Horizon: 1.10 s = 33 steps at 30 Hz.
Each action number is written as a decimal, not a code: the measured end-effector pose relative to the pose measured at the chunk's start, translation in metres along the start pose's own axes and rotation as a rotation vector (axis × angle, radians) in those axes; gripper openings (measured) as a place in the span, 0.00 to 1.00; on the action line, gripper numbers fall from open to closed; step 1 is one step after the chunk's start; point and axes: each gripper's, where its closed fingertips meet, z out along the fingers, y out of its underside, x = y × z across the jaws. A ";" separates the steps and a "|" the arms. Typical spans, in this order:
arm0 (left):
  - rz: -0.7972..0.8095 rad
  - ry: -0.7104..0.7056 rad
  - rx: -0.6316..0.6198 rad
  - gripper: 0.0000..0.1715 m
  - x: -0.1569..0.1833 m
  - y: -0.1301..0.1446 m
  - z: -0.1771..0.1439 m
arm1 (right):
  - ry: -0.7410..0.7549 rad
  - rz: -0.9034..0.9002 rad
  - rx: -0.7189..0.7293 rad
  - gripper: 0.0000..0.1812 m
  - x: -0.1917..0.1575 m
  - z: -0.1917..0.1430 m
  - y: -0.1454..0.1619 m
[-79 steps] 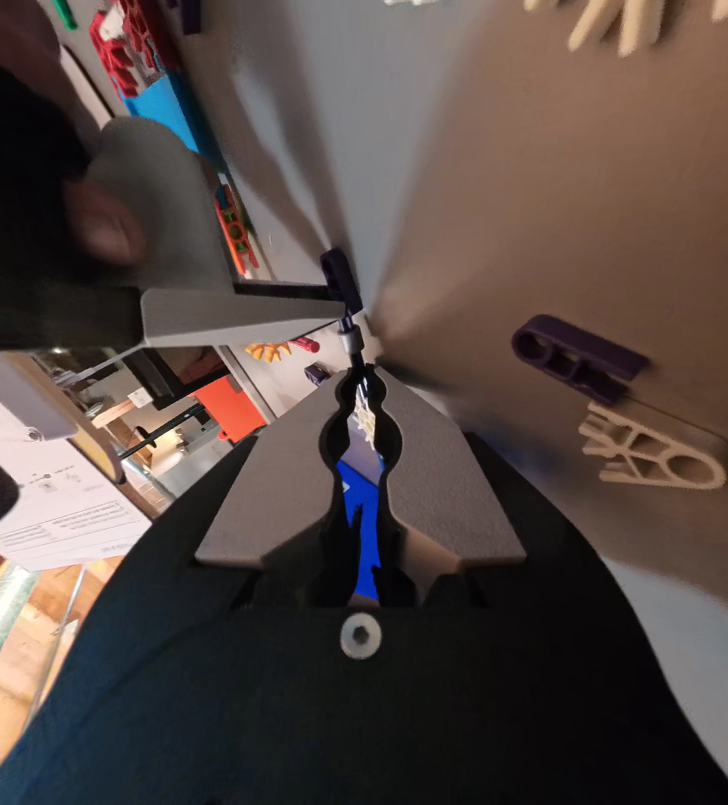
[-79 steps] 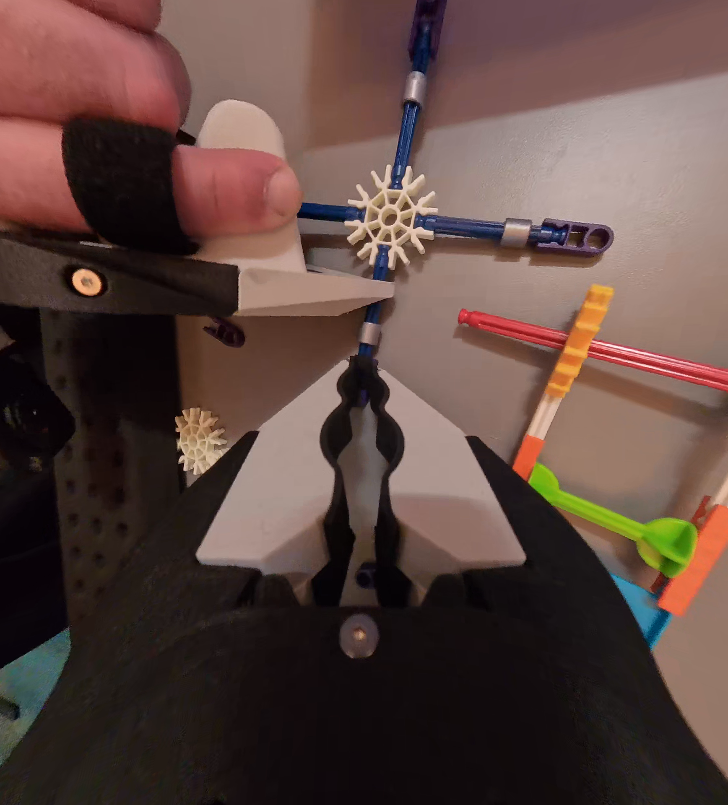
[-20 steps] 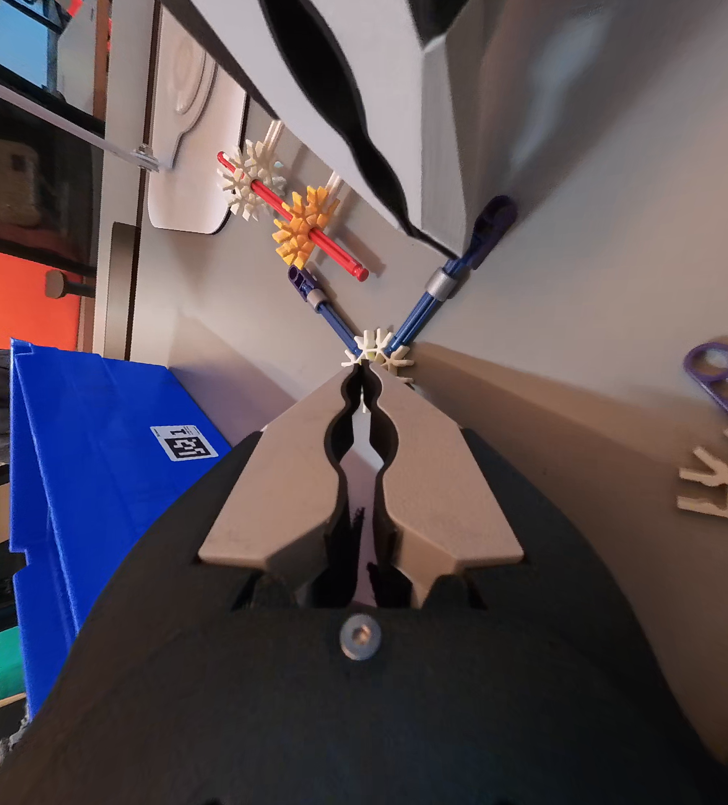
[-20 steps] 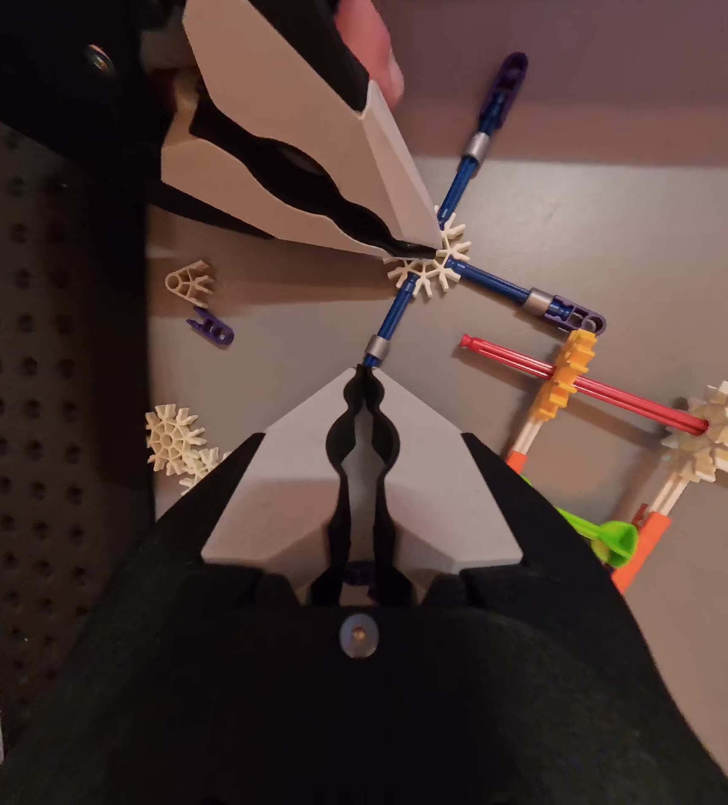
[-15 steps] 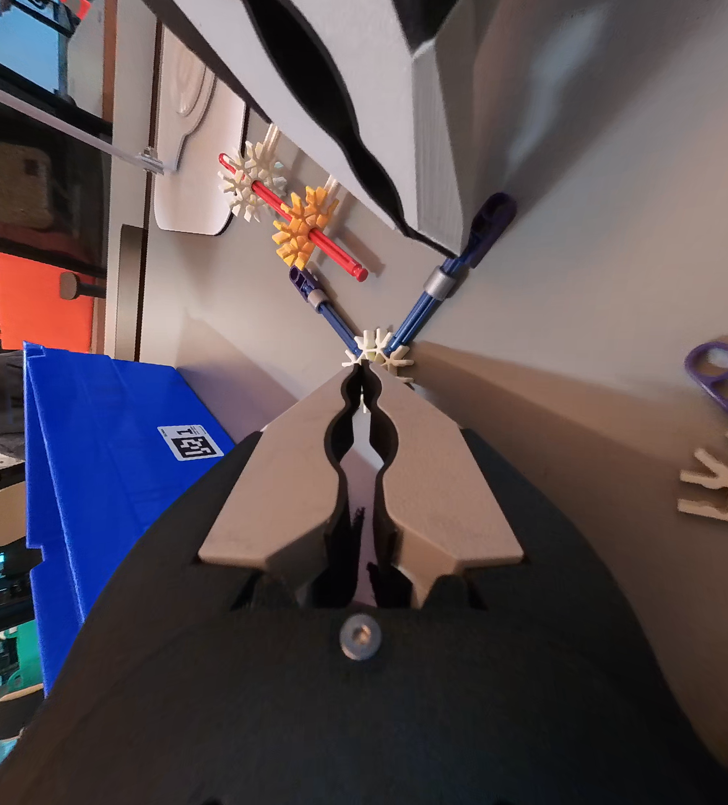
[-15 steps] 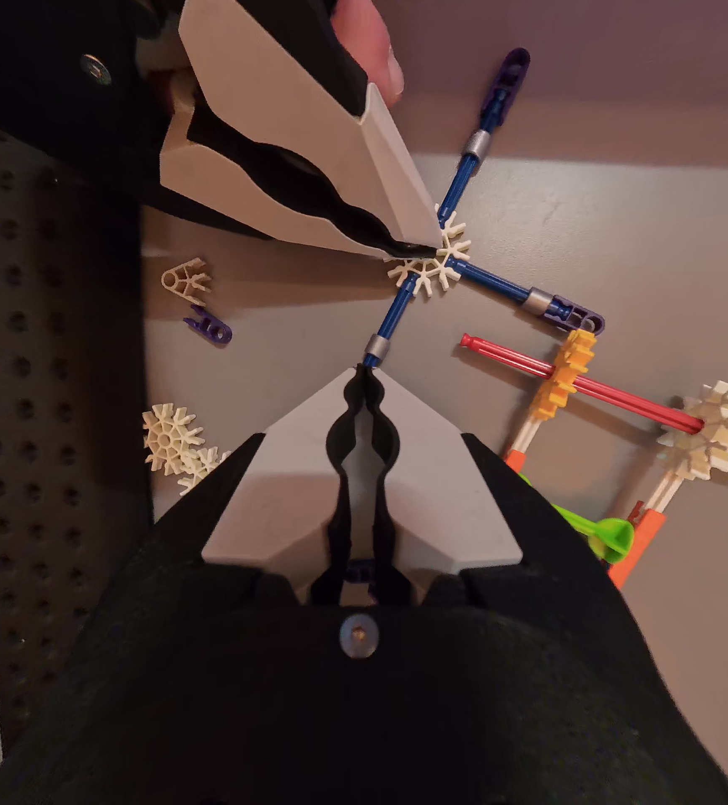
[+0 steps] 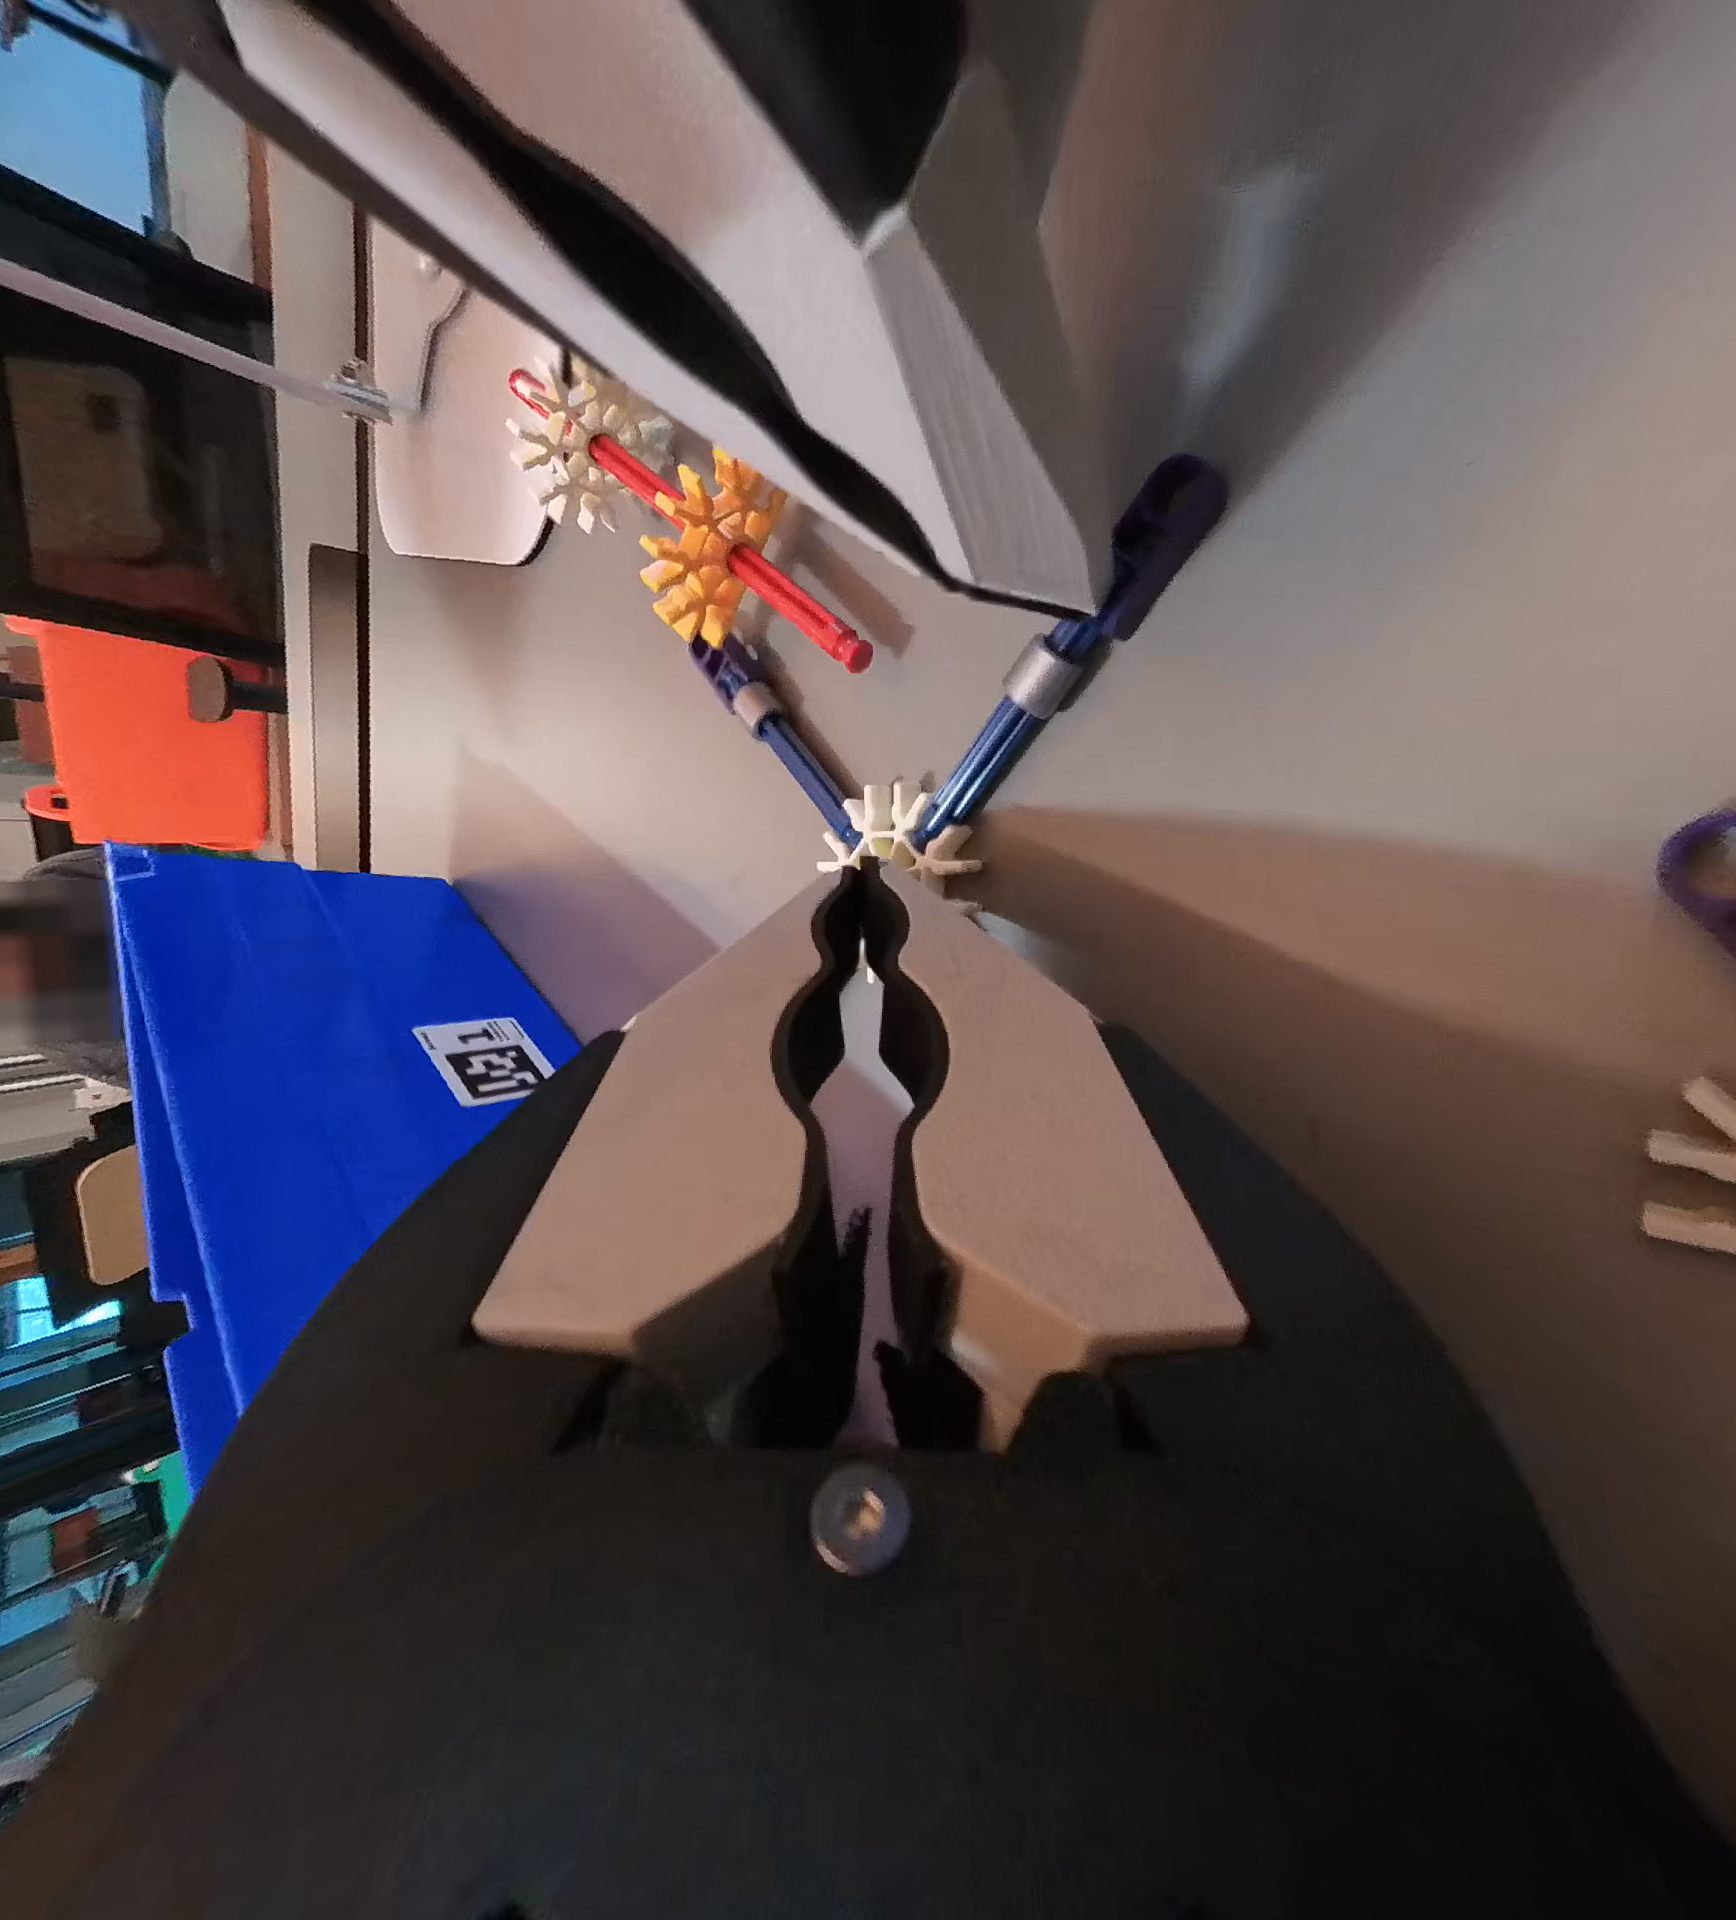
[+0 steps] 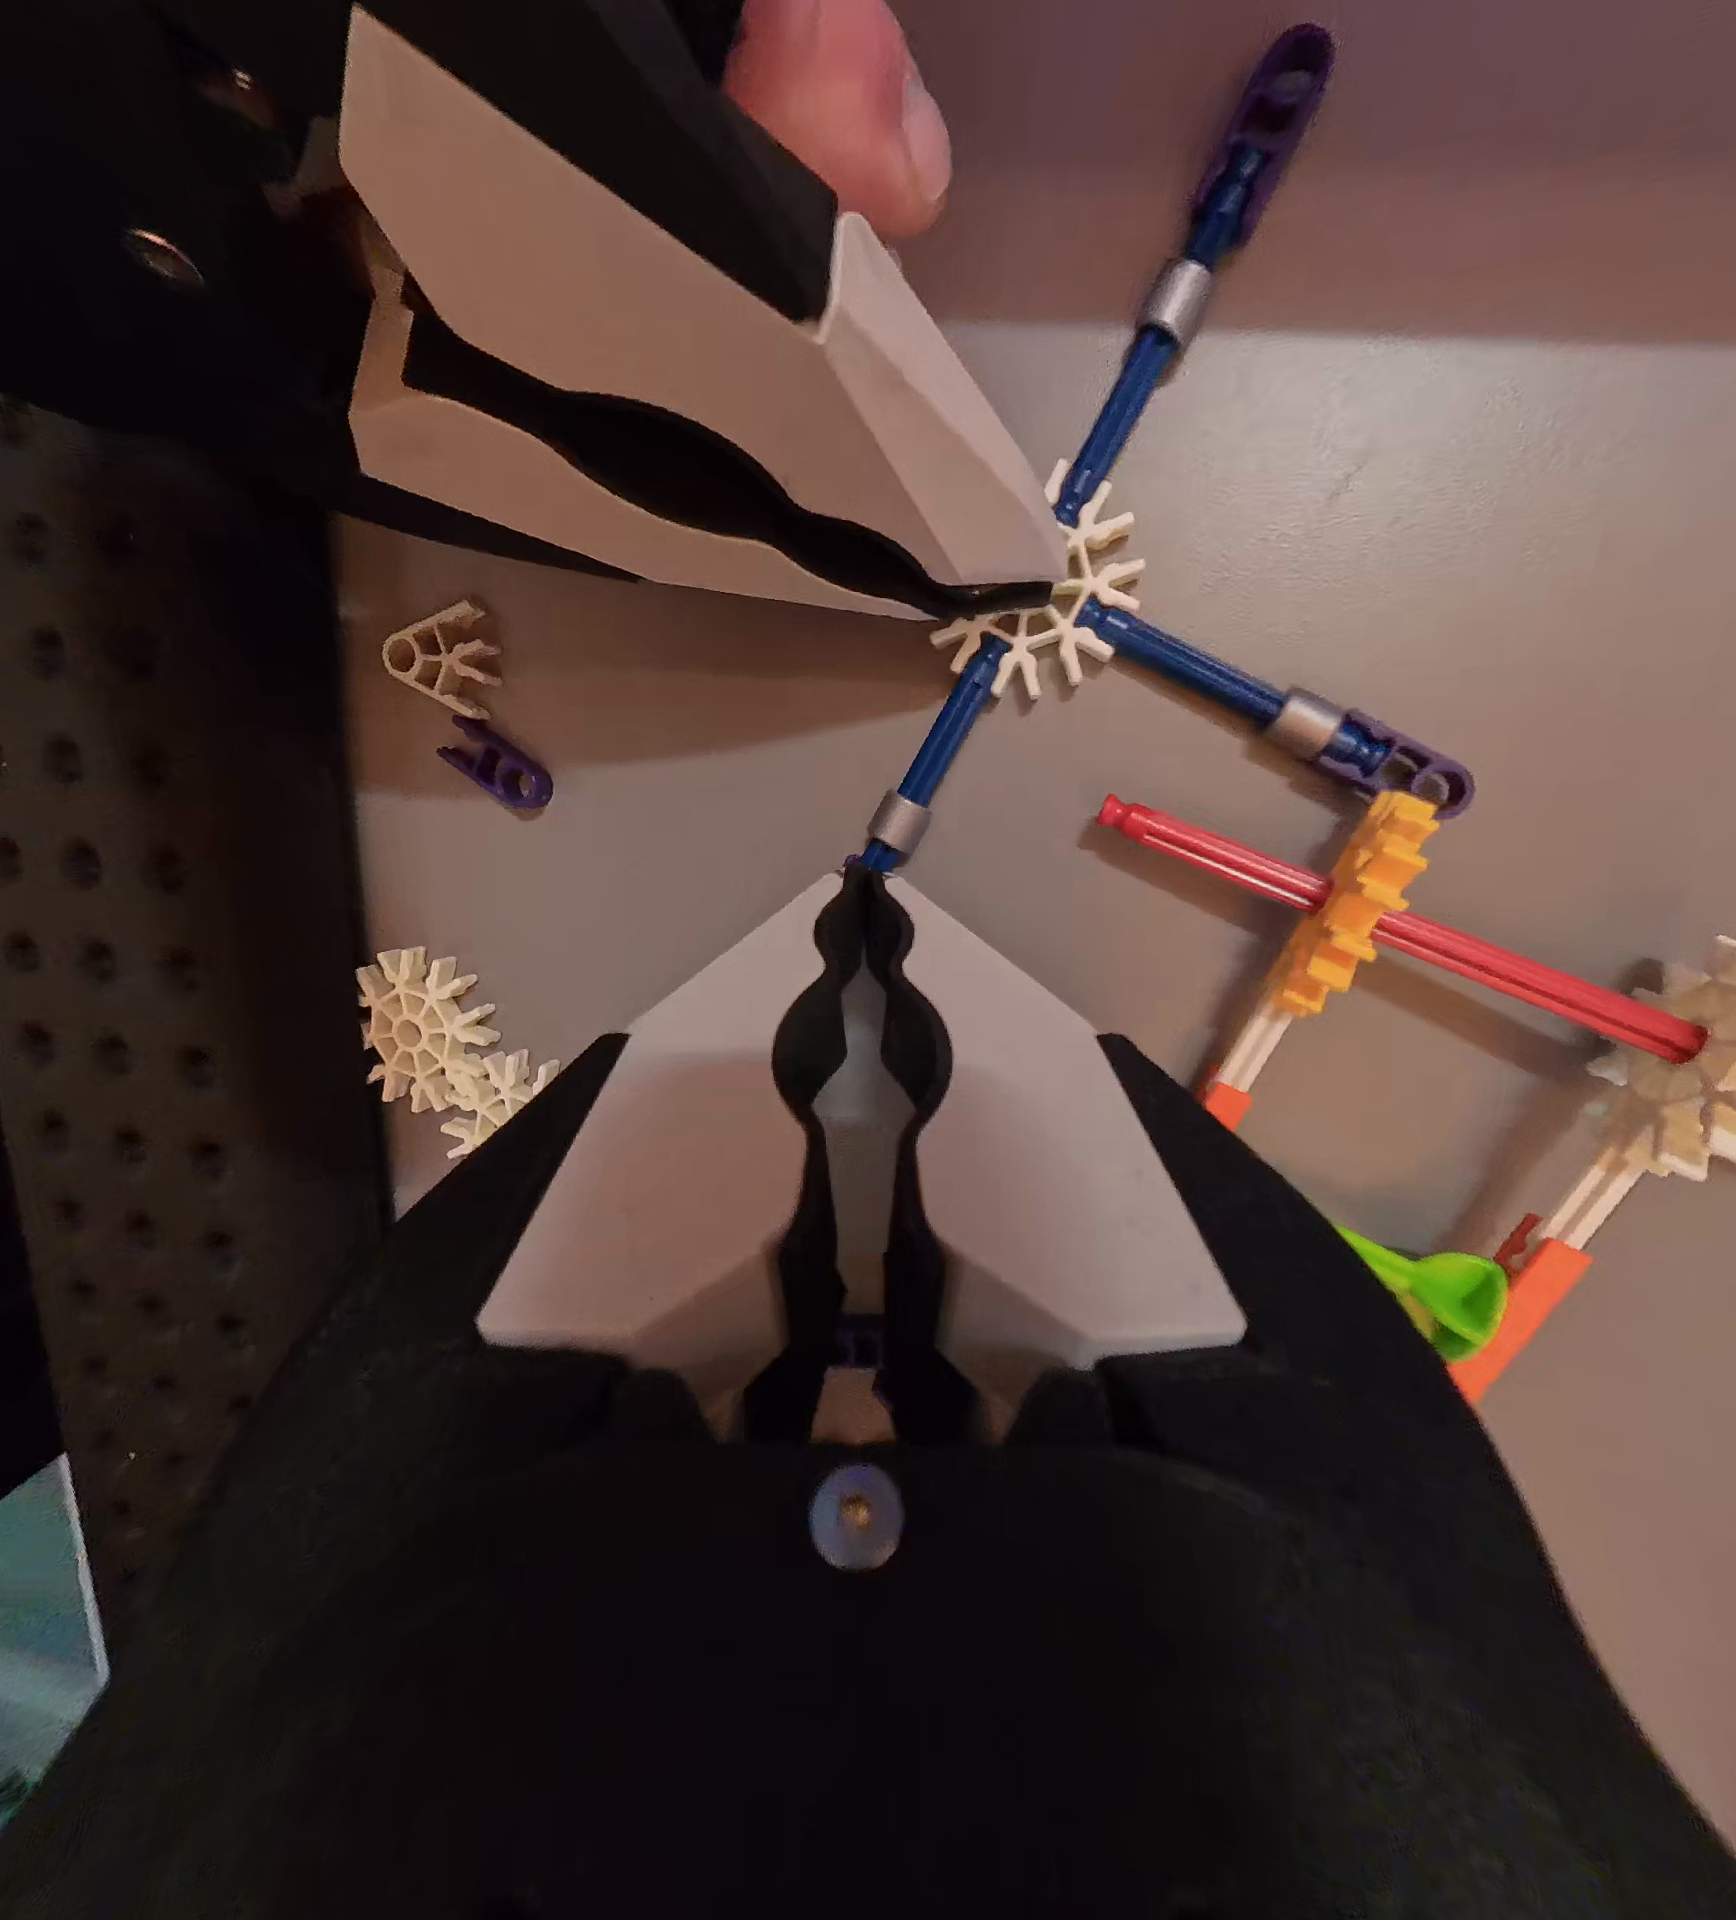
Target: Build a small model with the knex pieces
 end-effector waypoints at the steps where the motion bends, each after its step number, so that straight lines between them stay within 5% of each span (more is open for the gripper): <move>1: 0.004 -0.006 -0.005 0.00 0.000 0.000 0.000 | 0.009 -0.009 -0.020 0.00 0.000 0.000 0.000; 6: 0.008 -0.027 -0.005 0.00 -0.001 0.000 0.001 | 0.015 -0.001 -0.048 0.00 0.000 0.001 0.000; 15: -0.156 -0.042 0.021 0.06 -0.011 0.005 -0.008 | 0.098 -0.021 0.111 0.00 -0.002 -0.007 0.001; 22: -0.375 0.129 0.014 0.15 -0.010 0.024 -0.013 | 0.168 -0.036 0.116 0.09 -0.011 -0.001 0.015; 29: -0.386 0.228 0.057 0.00 0.014 0.016 -0.015 | 0.293 -0.114 0.077 0.04 0.010 -0.006 0.022; 33: -0.319 0.303 0.140 0.02 0.035 -0.001 -0.031 | 0.352 -0.113 0.086 0.04 0.025 -0.011 0.025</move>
